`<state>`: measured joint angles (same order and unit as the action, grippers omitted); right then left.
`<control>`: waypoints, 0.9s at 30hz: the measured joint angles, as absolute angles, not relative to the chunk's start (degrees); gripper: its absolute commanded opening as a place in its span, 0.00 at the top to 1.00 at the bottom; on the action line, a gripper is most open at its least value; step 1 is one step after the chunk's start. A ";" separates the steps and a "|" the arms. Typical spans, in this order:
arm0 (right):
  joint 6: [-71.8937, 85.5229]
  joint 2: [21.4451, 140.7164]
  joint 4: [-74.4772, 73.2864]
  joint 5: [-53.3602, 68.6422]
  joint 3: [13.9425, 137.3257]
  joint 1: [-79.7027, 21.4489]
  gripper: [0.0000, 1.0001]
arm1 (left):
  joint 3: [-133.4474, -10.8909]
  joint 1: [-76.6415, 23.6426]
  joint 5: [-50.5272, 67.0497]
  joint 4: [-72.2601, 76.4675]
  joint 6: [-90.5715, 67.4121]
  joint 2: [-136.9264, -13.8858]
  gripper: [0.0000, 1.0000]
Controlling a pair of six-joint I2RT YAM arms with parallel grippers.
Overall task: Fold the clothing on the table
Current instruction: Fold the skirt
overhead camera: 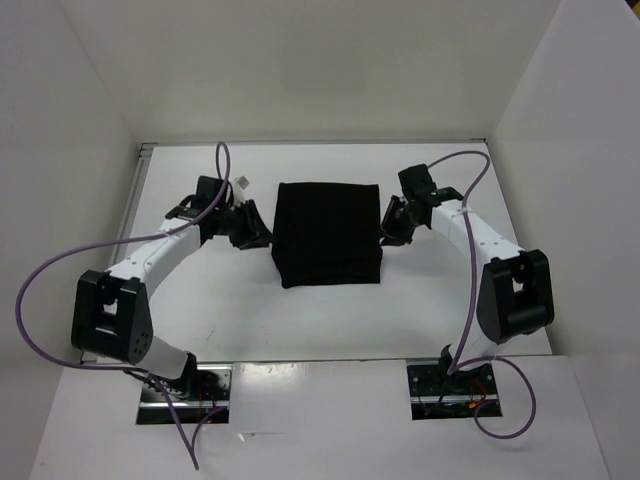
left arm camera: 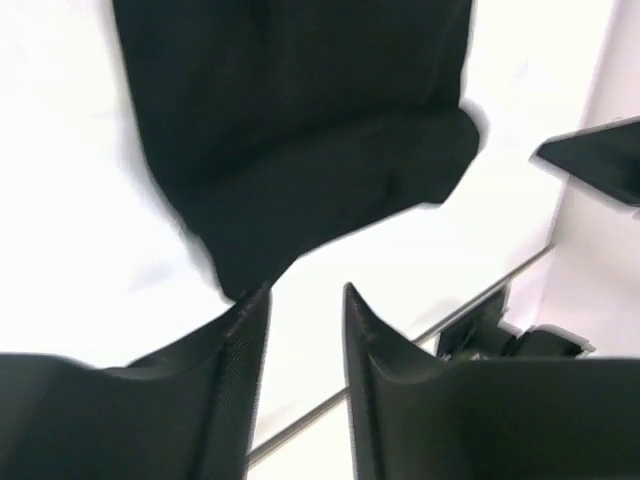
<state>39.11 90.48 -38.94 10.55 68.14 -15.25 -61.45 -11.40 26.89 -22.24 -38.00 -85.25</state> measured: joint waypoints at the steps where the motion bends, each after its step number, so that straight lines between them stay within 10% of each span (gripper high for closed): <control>1: 39.11 90.30 -39.22 10.66 67.48 -15.25 0.67 | -59.72 -11.84 26.92 -22.24 -37.95 -84.95 0.68; 18: 38.06 90.02 -44.47 11.09 62.57 -15.25 0.65 | -52.38 -14.98 25.74 -18.11 -39.35 -95.96 0.69; 27: 37.76 90.02 -45.47 11.09 62.57 -15.25 0.65 | -53.49 -16.36 26.65 -16.16 -39.90 -100.36 0.52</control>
<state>37.76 90.02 -45.47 11.09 62.57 -15.25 -53.49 -16.36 26.65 -16.16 -39.90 -100.36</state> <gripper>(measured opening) 0.354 0.458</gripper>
